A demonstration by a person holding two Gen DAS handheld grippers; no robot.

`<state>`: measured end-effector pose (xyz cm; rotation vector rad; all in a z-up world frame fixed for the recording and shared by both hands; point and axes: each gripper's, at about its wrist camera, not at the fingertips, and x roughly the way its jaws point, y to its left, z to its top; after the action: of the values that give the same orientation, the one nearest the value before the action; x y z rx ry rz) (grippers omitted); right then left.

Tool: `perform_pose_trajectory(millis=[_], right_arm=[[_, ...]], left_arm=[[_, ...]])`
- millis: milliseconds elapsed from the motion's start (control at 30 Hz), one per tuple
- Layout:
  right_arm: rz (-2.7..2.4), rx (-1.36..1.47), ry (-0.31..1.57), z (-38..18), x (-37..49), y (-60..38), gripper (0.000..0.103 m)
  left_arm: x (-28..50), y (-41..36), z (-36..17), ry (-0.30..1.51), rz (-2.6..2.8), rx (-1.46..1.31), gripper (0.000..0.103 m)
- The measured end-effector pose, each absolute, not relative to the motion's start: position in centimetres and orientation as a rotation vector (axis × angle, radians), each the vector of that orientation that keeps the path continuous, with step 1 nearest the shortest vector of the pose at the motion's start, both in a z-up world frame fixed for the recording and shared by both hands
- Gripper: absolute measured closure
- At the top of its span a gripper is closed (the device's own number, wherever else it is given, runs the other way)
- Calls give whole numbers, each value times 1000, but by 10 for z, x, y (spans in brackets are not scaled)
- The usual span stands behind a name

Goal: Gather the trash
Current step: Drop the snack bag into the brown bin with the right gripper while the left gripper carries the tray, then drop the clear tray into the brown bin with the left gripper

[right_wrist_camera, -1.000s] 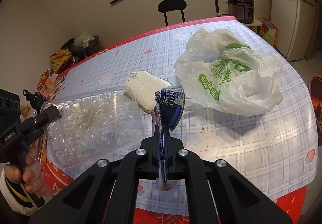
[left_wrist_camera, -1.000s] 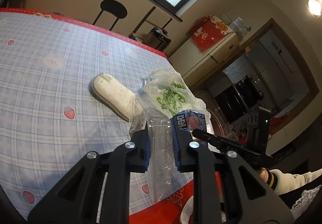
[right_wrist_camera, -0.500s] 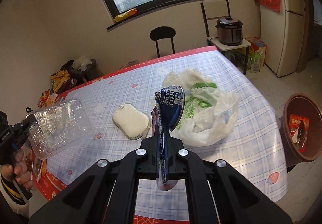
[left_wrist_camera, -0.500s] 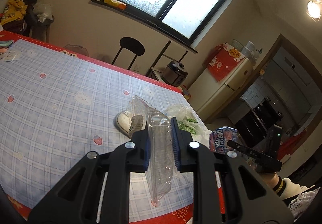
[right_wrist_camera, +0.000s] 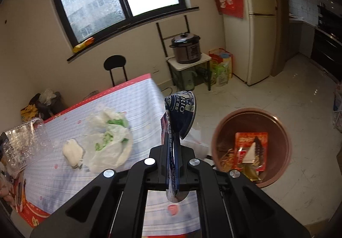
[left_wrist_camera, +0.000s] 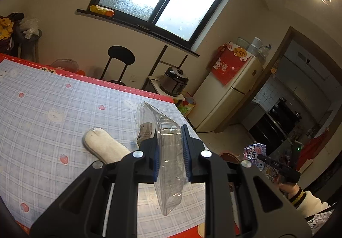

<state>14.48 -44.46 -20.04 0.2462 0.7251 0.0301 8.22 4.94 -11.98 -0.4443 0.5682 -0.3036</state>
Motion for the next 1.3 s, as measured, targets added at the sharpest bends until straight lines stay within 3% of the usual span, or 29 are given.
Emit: perform_pose_trajectory(millis=[233, 567, 600, 700, 767, 833, 933, 1300], right_arm=[[-103, 244, 756, -214, 159, -539, 98], [-162, 222, 813, -231, 194, -596, 96], [-164, 226, 809, -230, 195, -598, 91], [-158, 245, 778, -226, 193, -603, 52], [-156, 250, 762, -223, 189, -607, 48], [-169, 265, 749, -218, 181, -611, 24], [-176, 293, 710, -208, 167, -615, 5], [-245, 275, 702, -189, 122, -620, 5]], left_arm=[[102, -17, -121, 577, -338, -423, 82], [118, -82, -134, 603, -367, -411, 82], [120, -86, -134, 607, -374, -408, 82], [127, -97, -135, 615, -394, -394, 82], [131, -104, -135, 618, -412, -387, 82], [137, -113, -135, 622, -439, -375, 82], [146, -130, -137, 635, -486, -354, 82], [203, -243, -157, 720, -737, -272, 82]])
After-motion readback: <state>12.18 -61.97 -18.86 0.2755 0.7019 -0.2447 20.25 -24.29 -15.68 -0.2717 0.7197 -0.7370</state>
